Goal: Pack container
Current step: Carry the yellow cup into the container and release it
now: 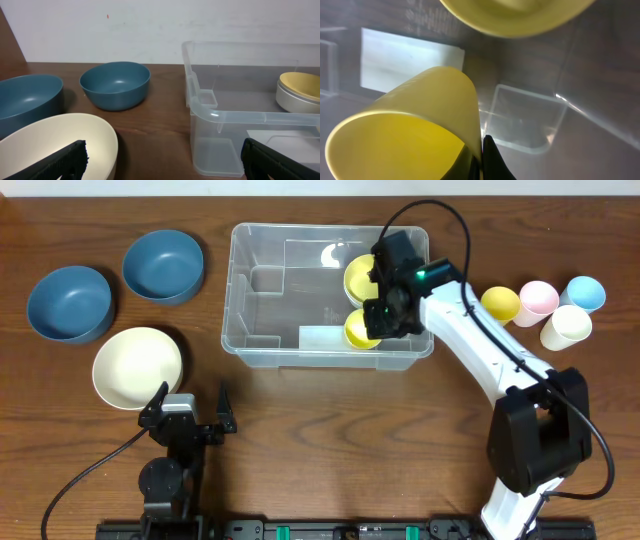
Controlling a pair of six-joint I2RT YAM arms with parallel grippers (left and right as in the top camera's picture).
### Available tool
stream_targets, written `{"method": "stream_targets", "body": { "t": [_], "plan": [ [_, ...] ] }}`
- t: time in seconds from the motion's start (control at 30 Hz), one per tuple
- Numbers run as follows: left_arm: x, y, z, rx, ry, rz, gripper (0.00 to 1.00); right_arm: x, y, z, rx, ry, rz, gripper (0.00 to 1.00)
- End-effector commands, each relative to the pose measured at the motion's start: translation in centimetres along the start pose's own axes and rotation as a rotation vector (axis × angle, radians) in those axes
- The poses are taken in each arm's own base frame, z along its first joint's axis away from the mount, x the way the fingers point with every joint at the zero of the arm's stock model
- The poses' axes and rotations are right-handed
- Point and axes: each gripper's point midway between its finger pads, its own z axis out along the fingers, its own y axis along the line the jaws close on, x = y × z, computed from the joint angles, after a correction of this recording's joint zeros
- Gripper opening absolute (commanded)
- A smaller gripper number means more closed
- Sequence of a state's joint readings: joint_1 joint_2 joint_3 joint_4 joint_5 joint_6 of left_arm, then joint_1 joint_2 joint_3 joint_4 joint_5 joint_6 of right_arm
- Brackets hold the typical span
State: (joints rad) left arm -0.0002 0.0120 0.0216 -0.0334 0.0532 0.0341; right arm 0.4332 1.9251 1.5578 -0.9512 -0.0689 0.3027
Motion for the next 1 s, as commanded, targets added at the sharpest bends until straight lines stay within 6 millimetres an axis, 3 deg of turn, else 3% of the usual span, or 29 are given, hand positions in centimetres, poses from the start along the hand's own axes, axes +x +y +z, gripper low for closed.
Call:
{"method": "stream_targets", "body": {
  "t": [0.0,0.47,0.53,0.6,0.67,0.8,0.97],
  "plan": [
    [1.6,0.1,0.1,-0.004,0.05,0.013,0.98,-0.3,-0.1,0.4,0.06,-0.013,-0.019,0.01],
    [1.6,0.1,0.1,-0.004,0.05,0.013,0.98,-0.1,-0.5,2.8,0.1,0.015,-0.027,0.03],
    [1.6,0.1,0.1,-0.004,0.05,0.013,0.98,-0.2,-0.4,2.8,0.098,0.008,-0.027,0.17],
    [1.6,0.1,0.1,-0.004,0.05,0.013,0.98,-0.4,-0.4,2.8,0.096,0.003,-0.028,0.39],
    [1.6,0.1,0.1,-0.004,0.05,0.013,0.98,-0.6,-0.3,2.7,0.094,-0.003,-0.028,0.5],
    [1.6,0.1,0.1,-0.004,0.05,0.013,0.98,-1.6,0.2,1.4,0.083,-0.025,-0.036,0.58],
    [1.6,0.1,0.1,-0.004,0.05,0.013,0.98,-4.1,1.3,-2.6,0.065,-0.082,-0.045,0.59]
  ]
}}
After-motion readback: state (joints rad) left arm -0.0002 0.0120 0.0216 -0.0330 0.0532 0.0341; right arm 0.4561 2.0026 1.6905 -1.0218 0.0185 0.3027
